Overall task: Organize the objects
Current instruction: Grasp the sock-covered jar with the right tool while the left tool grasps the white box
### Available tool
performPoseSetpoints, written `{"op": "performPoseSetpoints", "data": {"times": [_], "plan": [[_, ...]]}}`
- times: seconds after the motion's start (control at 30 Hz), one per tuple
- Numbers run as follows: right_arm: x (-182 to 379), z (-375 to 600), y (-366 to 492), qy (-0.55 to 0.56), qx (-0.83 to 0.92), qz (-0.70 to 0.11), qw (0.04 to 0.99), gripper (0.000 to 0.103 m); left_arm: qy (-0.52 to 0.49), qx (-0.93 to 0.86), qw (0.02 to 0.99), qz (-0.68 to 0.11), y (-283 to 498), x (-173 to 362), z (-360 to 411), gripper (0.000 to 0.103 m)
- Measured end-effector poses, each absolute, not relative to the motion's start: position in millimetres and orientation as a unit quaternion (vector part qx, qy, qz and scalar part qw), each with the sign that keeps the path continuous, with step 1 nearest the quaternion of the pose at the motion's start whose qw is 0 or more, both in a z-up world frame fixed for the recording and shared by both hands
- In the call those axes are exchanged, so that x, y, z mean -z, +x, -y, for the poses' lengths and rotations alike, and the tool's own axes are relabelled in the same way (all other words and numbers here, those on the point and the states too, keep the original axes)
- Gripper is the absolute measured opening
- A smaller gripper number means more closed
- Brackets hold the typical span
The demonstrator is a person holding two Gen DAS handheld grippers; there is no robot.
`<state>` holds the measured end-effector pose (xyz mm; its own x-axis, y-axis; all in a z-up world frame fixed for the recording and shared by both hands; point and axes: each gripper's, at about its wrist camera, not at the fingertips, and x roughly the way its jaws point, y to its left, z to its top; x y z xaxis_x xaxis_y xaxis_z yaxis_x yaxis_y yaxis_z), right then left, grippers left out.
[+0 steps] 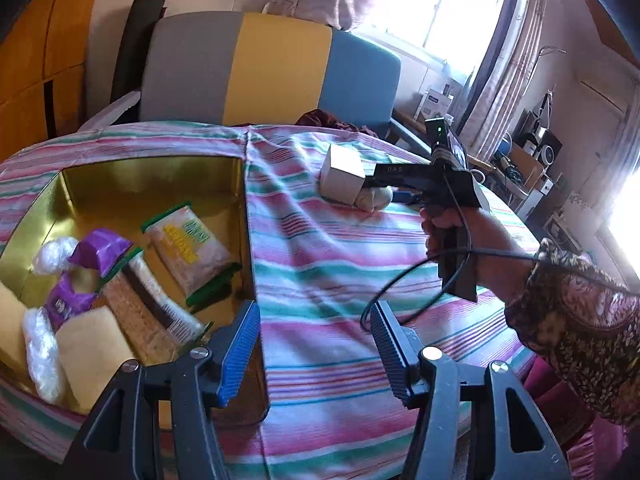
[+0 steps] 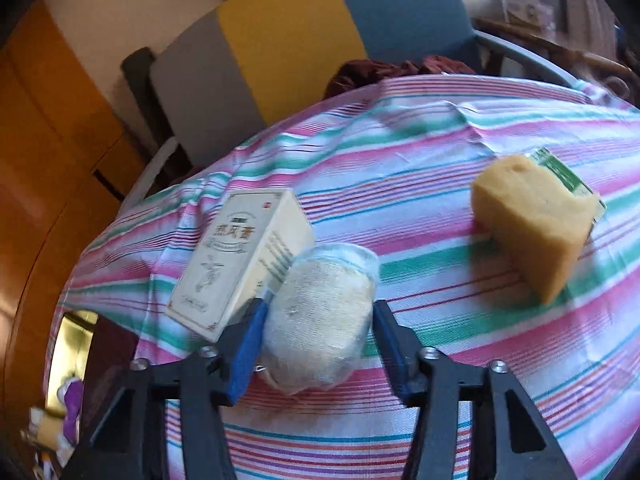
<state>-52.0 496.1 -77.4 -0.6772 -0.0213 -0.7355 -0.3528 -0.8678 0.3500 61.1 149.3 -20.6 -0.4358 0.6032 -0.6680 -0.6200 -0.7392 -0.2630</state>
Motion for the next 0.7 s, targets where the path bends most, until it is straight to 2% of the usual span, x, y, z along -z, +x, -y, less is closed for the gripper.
{"op": "performPoseSetpoints", "data": {"times": [0.17,0.27,0.53,0.57,0.7], "plan": [[77.5,-501.6,-24.6,-0.362,-0.892,-0.248,0.111,0.051,-0.381,-0.848,0.368,-0.002,47.6,8.0,-168.5,0.058],[78.5,-499.0,-4.1,-0.338,-0.903,-0.222,0.141,0.051,-0.370,-0.854,0.366,-0.007,34.0,-0.5,-187.9,0.058],[80.3,-499.6,14.6,-0.321,-0.907,-0.209,0.178,0.051,-0.403,-0.841,0.362,-0.002,-29.0,2.9,-259.4,0.068],[80.8,-499.2,15.3,-0.320,-0.907,-0.209,0.178,0.052,-0.406,-0.839,0.362,-0.007,-35.5,5.7,-267.9,0.073],[80.1,-494.0,17.6,-0.315,-0.910,-0.196,0.186,0.052,-0.427,-0.830,0.353,-0.065,-59.2,23.5,-314.6,0.075]]}}
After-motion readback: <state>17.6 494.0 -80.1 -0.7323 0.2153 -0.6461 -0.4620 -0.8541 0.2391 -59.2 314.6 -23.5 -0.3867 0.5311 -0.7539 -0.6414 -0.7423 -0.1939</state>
